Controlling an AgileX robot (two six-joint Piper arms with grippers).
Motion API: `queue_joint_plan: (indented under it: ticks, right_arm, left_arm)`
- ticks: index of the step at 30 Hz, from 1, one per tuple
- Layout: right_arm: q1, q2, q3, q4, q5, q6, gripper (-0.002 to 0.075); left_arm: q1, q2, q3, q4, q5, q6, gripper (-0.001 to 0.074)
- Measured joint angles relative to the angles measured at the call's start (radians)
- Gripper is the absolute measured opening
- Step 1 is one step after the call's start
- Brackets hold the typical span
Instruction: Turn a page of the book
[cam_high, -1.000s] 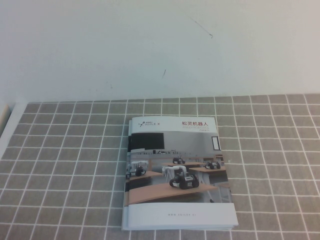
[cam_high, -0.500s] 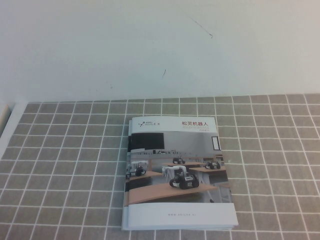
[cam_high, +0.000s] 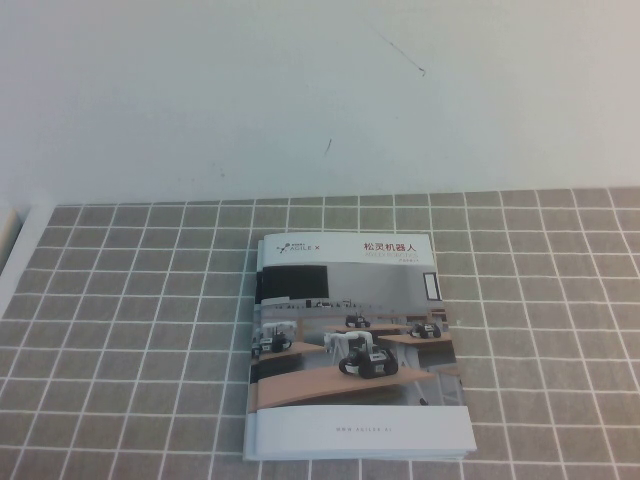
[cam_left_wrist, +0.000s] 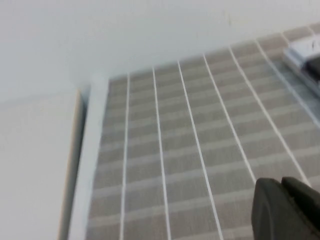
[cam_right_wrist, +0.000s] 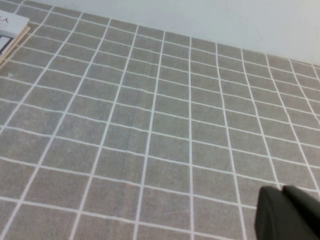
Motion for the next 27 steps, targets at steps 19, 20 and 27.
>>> queue_joint_plan:
  ticks: [19, 20, 27]
  right_arm:
    - [0.000, 0.000, 0.008, -0.098, -0.408, 0.018, -0.0003]
    - [0.000, 0.000, 0.008, -0.100, -0.476, 0.039, -0.0003]
    - [0.000, 0.000, 0.008, -0.100, -0.757, 0.177, -0.0003]
  left_arm:
    - [0.000, 0.000, 0.000, 0.009, -0.783, 0.000, -0.0004]
    - [0.000, -0.001, 0.000, 0.009, -0.826, 0.000, -0.0004]
    - [0.000, -0.001, 0.000, 0.022, -0.993, -0.011, -0.0004]
